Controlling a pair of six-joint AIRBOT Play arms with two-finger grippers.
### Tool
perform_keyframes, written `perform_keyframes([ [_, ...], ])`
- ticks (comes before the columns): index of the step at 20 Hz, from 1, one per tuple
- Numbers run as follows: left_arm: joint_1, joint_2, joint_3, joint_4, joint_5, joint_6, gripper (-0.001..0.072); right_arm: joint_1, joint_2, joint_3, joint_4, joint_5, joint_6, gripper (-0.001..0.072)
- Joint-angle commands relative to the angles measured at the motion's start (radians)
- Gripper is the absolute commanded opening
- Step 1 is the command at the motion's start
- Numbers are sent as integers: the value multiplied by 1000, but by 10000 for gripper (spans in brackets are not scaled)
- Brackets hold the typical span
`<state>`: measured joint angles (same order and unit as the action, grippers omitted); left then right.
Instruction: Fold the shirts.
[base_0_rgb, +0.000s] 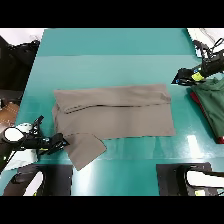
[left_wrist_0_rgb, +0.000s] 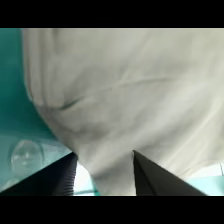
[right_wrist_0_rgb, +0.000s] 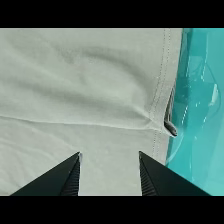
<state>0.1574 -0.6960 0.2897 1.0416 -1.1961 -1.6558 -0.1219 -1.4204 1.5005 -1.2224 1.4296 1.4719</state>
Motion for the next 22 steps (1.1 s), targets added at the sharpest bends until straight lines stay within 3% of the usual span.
perform_keyframes([
  [1,0,0,-1,-2,28,-3,324,-1,1,0,0,14,0,412],
  [2,0,0,-1,-3,28,0,279,-1,1,0,0,16,0,412],
  [4,0,0,-1,-27,27,6,35,-1,1,0,0,26,0,412],
  [8,0,0,33,-190,-35,123,24,-8,1,-1,-12,111,-1,411],
  [13,0,1,227,-197,-151,194,24,-111,102,-218,-11,114,-14,411],
  [17,0,1,307,-177,-143,198,24,-247,223,-512,-8,50,-70,411],
  [22,0,1,307,-147,-140,198,24,-298,245,-740,-7,-27,-129,411],
])
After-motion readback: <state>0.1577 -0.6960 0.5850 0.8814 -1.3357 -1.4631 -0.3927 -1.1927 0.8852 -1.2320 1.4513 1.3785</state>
